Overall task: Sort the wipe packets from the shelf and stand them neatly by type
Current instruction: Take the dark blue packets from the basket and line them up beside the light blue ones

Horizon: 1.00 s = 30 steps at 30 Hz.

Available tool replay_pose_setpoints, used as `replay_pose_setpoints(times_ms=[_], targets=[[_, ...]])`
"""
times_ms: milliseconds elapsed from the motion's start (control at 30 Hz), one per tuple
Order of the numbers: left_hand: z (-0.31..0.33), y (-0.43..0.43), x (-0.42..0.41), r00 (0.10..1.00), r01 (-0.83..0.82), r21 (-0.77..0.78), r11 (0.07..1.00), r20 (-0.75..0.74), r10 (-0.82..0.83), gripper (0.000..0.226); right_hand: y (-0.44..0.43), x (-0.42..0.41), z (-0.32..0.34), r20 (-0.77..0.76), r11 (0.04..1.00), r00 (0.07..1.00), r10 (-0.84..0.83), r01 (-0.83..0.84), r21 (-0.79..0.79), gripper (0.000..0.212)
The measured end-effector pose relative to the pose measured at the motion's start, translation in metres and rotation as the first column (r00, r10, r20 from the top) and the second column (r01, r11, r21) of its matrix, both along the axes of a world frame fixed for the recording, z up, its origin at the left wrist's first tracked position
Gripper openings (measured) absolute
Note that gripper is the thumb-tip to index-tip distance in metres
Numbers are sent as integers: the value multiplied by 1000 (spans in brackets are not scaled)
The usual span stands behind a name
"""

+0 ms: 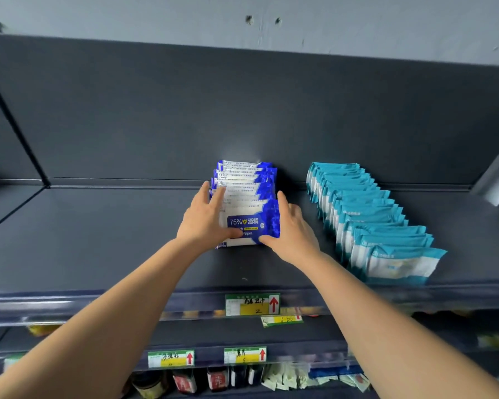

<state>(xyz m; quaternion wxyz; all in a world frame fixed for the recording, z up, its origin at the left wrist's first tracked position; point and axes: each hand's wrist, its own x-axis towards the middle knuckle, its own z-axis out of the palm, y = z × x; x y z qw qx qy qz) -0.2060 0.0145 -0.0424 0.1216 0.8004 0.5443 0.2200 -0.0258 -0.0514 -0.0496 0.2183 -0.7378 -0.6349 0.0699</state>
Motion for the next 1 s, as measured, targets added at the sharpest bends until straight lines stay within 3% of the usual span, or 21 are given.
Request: replay_pose_setpoints(times_ms=[100,300,467,633,800,1000], targets=[[0,-12,3,981,84,165,983,-187,-52,89,-10,-1,-3,110,1000,994,9,-9,-1,98],[6,-25,9,903,247,243,938,-409,-132,72,-42,-4,9,301,997,951,-67,79,-27,88],[11,-42,7,866,350,263,899,-456,-204,58,-85,-13,14,389,983,905,-170,182,5,63],[14,-72,6,818,490,282,825,-476,-323,44,-148,-30,12,415,935,846,-335,351,40,57],[9,-120,20,742,639,305,706,-486,-461,39,-224,-40,6,435,848,756,-488,528,34,51],[-4,-203,53,583,805,271,528,-531,-615,34,-331,-45,-3,451,709,636,-625,705,-12,47]])
